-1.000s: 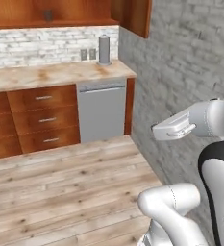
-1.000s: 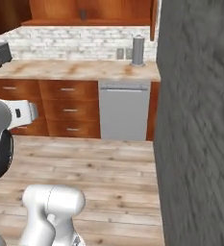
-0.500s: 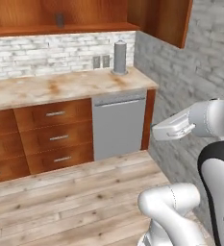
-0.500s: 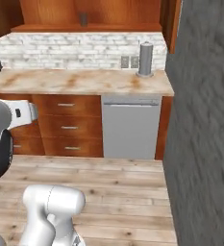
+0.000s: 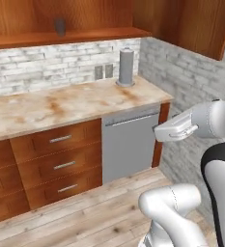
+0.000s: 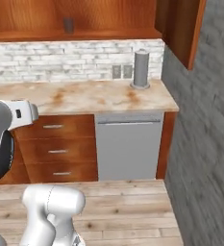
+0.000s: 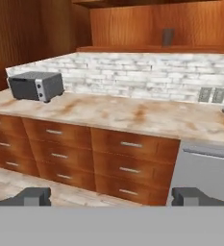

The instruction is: There is a bowl on the dining counter. Grab a lemon wedge from the fridge and place it in the bowl. Then get the liquor bottle and glass cup from the cabinet and place them next to the bowl.

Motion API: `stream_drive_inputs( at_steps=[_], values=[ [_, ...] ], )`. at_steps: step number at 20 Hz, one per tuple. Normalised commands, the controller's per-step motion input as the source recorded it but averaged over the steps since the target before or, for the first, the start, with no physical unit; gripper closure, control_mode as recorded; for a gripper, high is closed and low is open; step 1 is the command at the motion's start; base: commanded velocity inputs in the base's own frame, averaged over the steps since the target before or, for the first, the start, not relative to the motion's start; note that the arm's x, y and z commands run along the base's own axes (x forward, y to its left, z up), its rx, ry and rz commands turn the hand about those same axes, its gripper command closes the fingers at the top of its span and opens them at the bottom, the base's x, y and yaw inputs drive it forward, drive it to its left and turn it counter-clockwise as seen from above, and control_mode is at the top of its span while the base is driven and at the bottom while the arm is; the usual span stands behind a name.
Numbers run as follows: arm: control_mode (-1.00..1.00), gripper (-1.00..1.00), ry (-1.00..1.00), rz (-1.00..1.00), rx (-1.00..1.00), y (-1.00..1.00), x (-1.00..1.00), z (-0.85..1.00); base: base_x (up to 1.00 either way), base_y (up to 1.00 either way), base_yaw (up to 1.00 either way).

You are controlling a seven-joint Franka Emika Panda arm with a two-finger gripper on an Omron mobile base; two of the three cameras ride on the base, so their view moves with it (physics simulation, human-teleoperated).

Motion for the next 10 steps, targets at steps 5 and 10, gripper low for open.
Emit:
stream_drive_inputs(
  at_steps=[5, 10],
  values=[
    [1.00, -1.00, 0.00, 0.00, 0.00, 0.00, 0.00, 0.00, 1.00, 0.71, -0.11],
    [1.00, -1.00, 0.00, 0.00, 0.00, 0.00, 0.00, 0.00, 1.00, 0.09, 0.25]
  ],
)
